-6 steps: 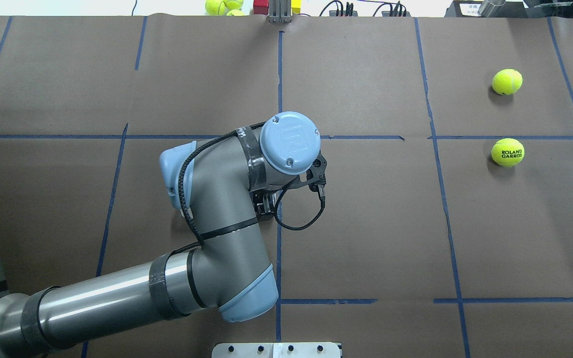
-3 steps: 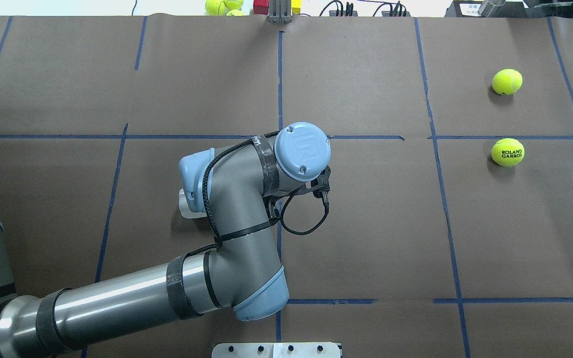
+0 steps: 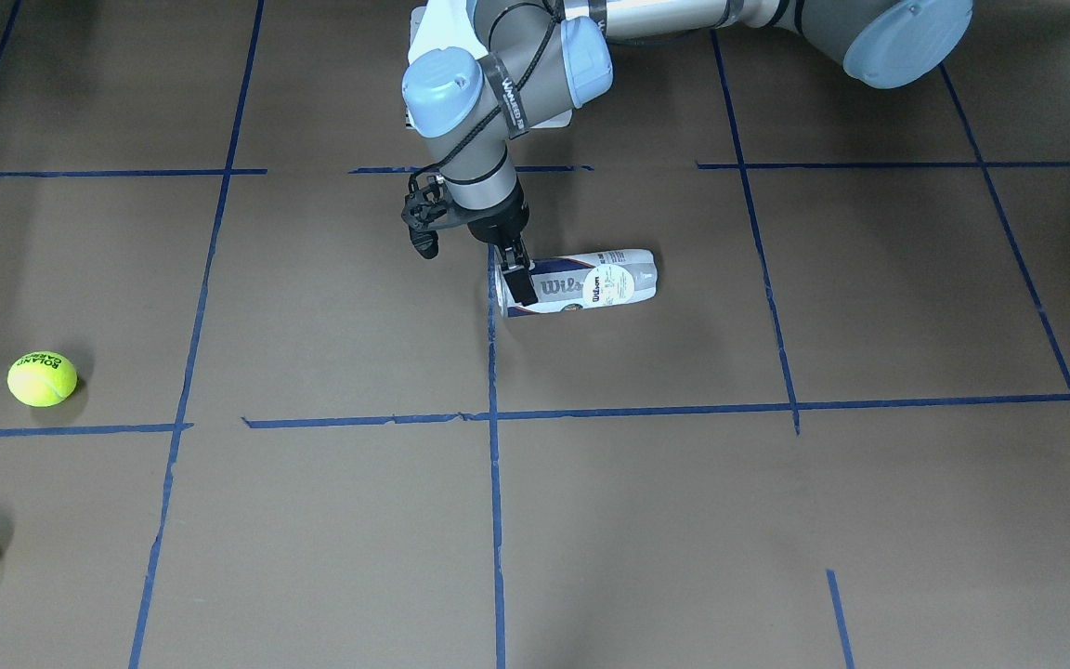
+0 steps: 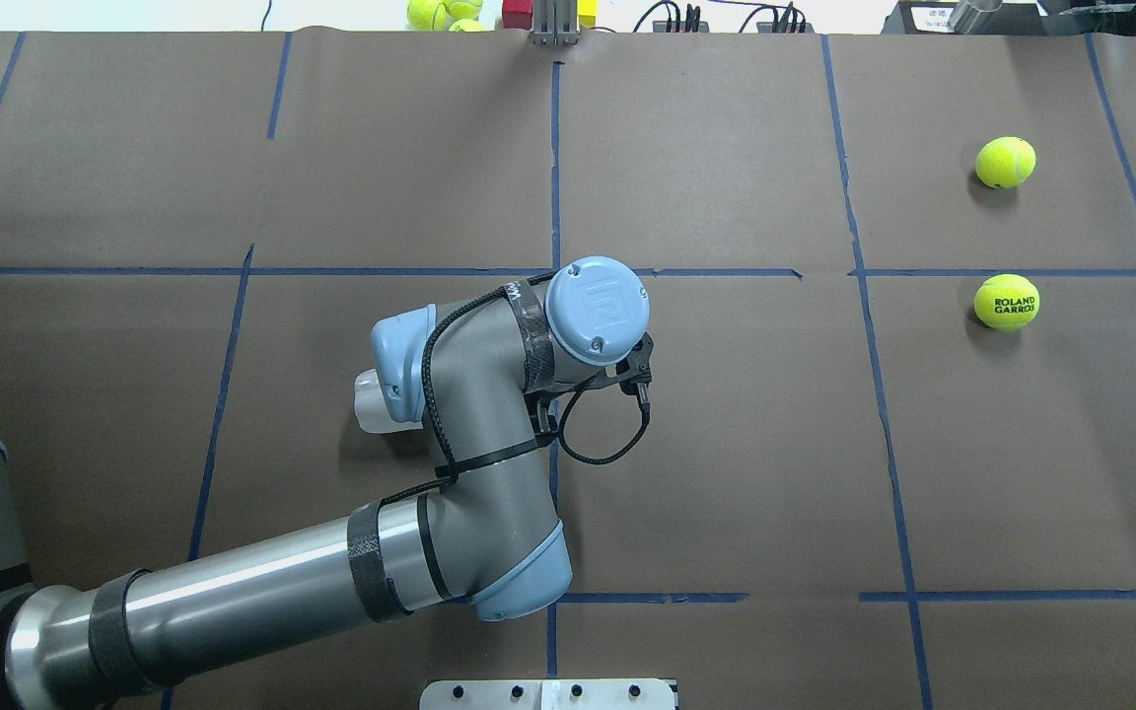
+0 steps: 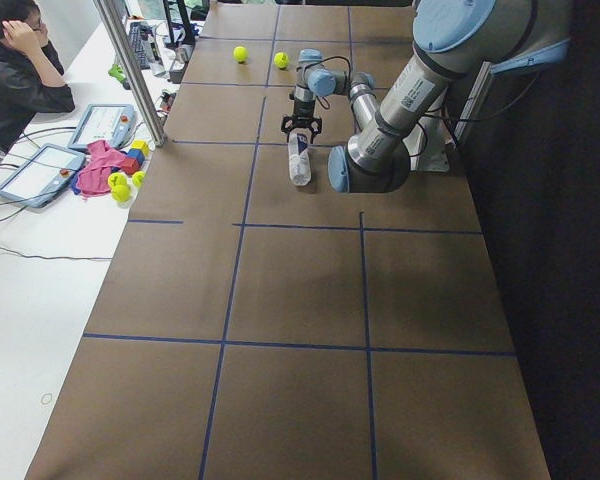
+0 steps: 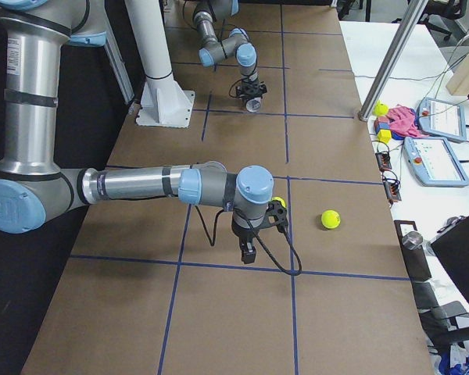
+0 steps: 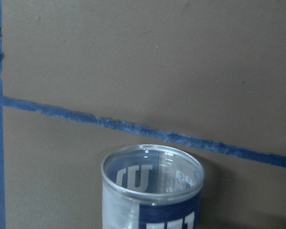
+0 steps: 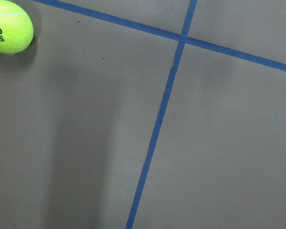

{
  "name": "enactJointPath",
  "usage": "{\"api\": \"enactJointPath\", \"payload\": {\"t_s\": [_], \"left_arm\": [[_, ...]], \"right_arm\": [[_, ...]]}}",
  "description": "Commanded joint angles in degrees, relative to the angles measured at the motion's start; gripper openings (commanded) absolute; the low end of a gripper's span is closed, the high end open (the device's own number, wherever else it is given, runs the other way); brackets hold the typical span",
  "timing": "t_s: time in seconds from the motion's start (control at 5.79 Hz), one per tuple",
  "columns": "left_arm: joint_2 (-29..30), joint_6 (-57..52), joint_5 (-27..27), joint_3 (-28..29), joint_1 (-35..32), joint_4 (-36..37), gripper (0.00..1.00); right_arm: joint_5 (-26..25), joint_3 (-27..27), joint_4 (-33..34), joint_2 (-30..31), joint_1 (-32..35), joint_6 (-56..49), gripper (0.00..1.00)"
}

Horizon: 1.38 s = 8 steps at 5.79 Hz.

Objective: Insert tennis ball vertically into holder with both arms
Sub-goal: 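Close the left gripper on the clear Wilson can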

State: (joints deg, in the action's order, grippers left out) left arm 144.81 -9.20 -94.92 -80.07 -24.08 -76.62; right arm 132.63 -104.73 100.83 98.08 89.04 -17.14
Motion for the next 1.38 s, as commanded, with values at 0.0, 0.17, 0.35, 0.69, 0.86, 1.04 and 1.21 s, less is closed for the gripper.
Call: {"api": "enactJointPath", "payload": {"t_s": [0.0, 0.17, 0.35, 0.69, 0.86, 1.04, 1.21], "left_arm": [[-0.14, -0.03, 0.0, 3.24, 0.0, -3.52, 1.0], [-0.4, -0.03, 0.0, 3.26, 0.0, -3.71, 1.0], [-0.4, 0.06, 0.0, 3.26, 0.0, -3.71, 0.98], [-0.4, -0.11, 0.0, 3.17, 0.0, -3.71, 0.65], [-0.4, -0.29, 0.0, 3.0, 0.0, -3.71, 0.58], [-0.06, -0.38, -0.09, 2.3, -0.08, -3.71, 0.58], [-0.05, -0.47, -0.26, -0.75, -0.69, -3.63, 0.59]], "right_arm": [[-0.01, 0.05, -0.02, 0.0, 0.0, 0.0, 1.0], [-0.01, 0.05, -0.02, 0.0, 0.0, 0.0, 1.0], [0.08, 0.05, -0.02, 0.0, 0.0, 0.0, 1.0], [0.08, -0.04, -0.02, 0.0, 0.0, 0.0, 1.0], [-0.01, -0.04, -0.02, 0.0, 0.0, 0.0, 1.0], [0.08, -0.04, -0.02, 0.0, 0.0, 0.0, 1.0], [0.08, -0.04, -0.02, 0.0, 0.0, 0.0, 1.0]]}}
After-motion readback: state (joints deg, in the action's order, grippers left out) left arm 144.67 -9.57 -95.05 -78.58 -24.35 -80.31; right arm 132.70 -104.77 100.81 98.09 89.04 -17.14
